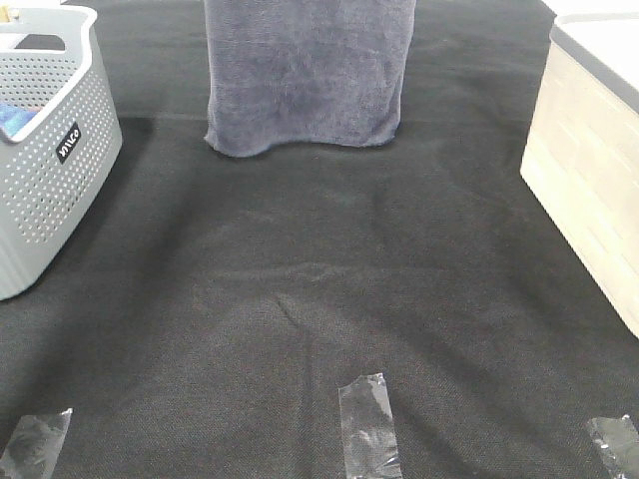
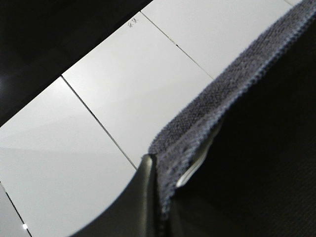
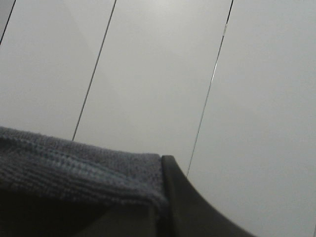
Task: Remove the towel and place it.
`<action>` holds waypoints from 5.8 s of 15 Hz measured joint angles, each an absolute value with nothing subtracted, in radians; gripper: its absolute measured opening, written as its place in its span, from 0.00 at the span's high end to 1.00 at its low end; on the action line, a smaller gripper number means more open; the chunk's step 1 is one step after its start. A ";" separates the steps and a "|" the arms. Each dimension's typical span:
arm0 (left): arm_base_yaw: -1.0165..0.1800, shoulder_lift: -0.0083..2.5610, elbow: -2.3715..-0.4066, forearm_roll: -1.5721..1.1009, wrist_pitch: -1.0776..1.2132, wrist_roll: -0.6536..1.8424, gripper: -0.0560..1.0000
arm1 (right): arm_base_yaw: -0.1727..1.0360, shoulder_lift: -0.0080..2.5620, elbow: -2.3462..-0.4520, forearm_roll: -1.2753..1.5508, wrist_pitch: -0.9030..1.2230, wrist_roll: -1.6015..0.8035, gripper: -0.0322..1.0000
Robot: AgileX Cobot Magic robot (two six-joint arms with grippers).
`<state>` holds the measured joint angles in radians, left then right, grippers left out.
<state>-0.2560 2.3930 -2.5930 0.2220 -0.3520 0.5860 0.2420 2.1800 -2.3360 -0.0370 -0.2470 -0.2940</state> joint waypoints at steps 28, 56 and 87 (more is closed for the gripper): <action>-0.305 2.086 -2.594 -0.061 1.209 0.127 0.95 | 0.243 1.940 -2.339 0.178 1.206 -0.136 0.95; -0.324 1.064 -1.113 -0.363 1.152 0.107 0.95 | 0.255 1.010 -1.141 0.352 1.210 -0.023 0.95; -0.516 1.572 -0.735 -0.542 1.153 0.278 0.95 | 0.250 1.324 -0.685 0.336 1.206 -0.130 0.95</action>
